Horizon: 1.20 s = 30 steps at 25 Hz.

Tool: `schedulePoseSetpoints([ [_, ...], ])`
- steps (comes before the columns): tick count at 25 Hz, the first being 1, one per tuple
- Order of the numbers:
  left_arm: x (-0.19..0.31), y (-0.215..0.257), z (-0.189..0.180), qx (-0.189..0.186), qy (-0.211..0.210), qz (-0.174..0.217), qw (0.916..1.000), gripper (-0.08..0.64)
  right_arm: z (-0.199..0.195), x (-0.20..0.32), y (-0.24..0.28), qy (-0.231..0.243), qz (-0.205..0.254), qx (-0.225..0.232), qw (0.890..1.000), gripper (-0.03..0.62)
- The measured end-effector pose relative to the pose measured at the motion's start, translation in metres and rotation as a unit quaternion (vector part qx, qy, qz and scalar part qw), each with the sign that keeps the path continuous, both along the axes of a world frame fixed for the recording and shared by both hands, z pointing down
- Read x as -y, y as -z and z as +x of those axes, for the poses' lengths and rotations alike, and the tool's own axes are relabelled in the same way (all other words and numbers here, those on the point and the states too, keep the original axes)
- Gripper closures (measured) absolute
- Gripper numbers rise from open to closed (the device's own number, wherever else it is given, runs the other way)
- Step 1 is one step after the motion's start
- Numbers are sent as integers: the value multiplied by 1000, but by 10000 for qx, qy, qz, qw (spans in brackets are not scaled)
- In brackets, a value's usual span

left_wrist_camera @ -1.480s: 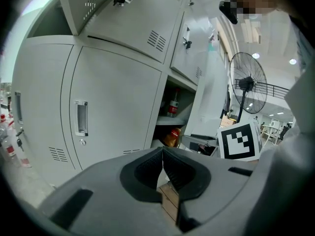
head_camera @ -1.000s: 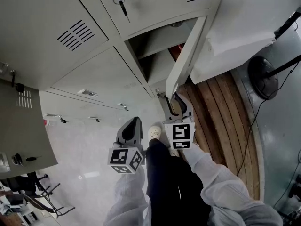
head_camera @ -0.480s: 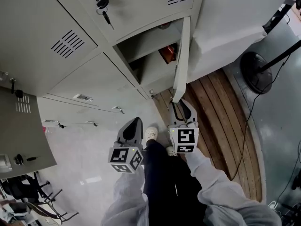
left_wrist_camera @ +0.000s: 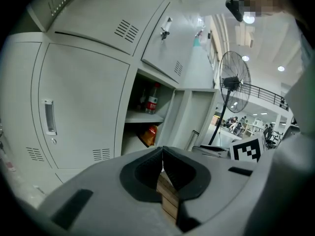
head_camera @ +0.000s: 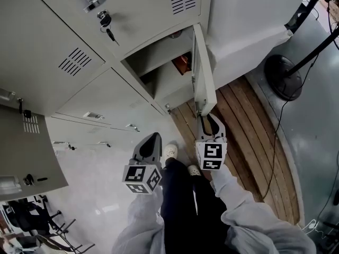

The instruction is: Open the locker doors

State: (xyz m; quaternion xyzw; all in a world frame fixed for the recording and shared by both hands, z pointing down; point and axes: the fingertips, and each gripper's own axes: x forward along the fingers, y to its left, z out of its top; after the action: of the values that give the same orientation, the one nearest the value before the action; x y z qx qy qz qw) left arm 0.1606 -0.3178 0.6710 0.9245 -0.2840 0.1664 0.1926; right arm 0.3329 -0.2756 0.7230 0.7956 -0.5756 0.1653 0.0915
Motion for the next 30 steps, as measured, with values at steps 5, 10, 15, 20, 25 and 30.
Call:
schedulePoseSetpoints([
  [5,-1,4,9,-9,-105,-6,9999,551,22,-12,-1,-166,-41,-87,9998,505],
  [10,-4,3,16,-31,-158,-47,9999,551,51,-24,0,-223,-63,-283,9993,506],
  [15,-7,-2,18,13,-195,-96,9998,551,81,-32,-1,-328,-69,-374,9987,506],
  [20,-8,-5,17,53,-184,-120,9997,551,106,-34,-2,-416,-44,-504,9979,505],
  [25,-8,-7,16,34,-133,-180,9997,551,129,-36,-3,-529,-56,-533,9972,505],
  [30,-10,-10,17,48,-101,-213,9997,551,148,-35,-4,-582,-74,-566,9967,505],
])
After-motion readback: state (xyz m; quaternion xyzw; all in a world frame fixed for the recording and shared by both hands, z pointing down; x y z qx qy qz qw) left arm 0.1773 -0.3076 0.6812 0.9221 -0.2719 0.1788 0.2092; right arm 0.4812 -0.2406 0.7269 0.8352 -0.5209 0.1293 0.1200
